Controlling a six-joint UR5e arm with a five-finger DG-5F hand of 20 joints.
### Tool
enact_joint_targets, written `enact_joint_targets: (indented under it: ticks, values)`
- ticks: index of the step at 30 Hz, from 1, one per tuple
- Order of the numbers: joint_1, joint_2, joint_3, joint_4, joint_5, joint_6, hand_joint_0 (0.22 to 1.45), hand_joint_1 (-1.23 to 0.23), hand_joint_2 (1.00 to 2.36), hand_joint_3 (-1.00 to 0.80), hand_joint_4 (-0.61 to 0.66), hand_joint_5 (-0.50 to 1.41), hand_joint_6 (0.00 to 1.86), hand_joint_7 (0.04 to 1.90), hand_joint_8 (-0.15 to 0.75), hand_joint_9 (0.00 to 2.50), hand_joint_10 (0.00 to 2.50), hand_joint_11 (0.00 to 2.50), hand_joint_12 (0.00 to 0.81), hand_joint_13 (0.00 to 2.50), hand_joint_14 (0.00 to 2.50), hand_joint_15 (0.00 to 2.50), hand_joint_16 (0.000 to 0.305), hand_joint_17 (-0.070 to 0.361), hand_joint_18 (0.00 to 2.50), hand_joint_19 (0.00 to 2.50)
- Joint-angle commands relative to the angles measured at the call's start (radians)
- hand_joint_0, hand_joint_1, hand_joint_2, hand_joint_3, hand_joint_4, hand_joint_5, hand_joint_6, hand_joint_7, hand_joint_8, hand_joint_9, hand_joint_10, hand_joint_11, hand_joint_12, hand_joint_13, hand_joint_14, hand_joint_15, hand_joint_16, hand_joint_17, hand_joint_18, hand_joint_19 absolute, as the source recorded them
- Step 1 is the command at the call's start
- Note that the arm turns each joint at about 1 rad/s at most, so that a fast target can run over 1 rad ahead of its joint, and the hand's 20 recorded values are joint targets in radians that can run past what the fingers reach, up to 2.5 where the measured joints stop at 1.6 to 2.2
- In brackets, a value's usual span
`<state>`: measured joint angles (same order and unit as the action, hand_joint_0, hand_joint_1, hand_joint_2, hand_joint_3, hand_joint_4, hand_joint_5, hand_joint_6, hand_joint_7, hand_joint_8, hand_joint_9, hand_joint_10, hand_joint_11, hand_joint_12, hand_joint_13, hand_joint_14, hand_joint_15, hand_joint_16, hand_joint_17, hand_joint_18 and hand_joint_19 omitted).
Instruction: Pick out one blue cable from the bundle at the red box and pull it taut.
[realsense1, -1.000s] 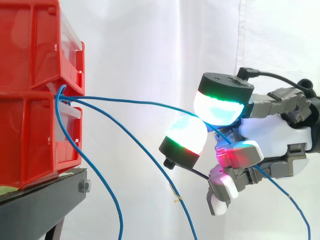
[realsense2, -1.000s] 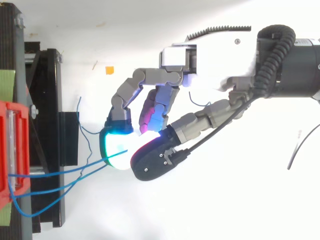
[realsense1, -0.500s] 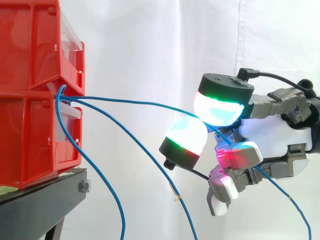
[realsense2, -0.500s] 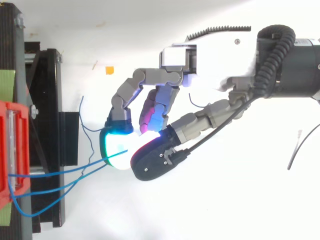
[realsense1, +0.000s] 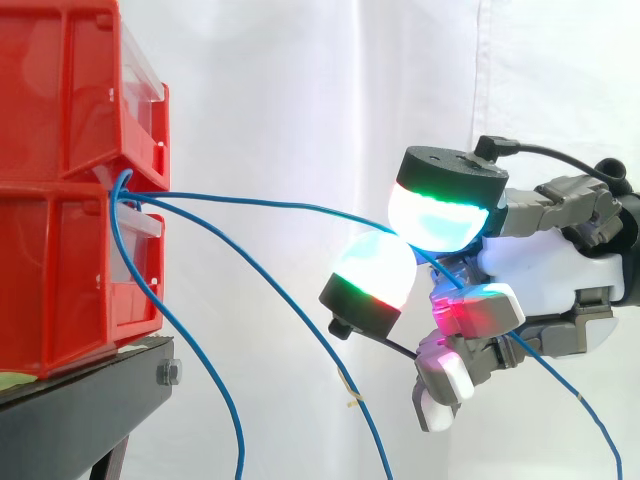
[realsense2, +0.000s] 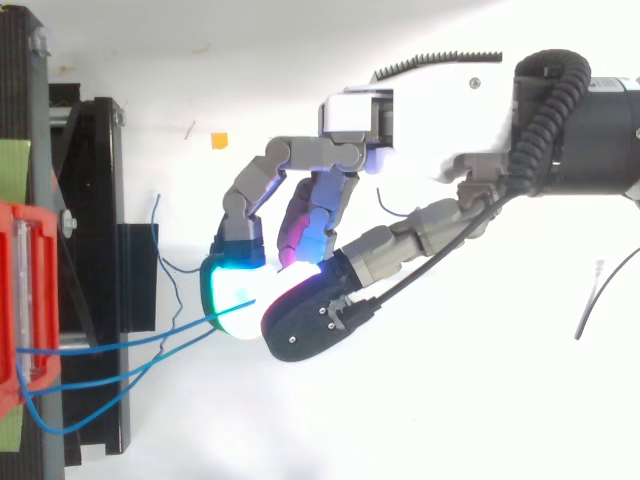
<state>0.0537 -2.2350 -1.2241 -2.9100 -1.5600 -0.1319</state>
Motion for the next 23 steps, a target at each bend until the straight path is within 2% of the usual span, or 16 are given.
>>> enact_joint_targets:
  ticks: [1,23]
  values:
    - [0.0,-0.002,0.0,0.0,0.0,0.0,0.76,-0.76,1.01,-0.28,-0.07,-0.17,0.95,0.86,0.321,1.23,0.02,0.87,0.374,0.94,0.02,0.54,0.038,0.086,0.64,0.59]
    - [0.0,0.0,0.0,0.002,0.0,0.0,0.75,-0.76,1.01,-0.28,-0.07,-0.17,0.95,0.87,0.325,1.22,0.02,0.87,0.384,0.93,0.02,0.54,0.041,0.091,0.64,0.59]
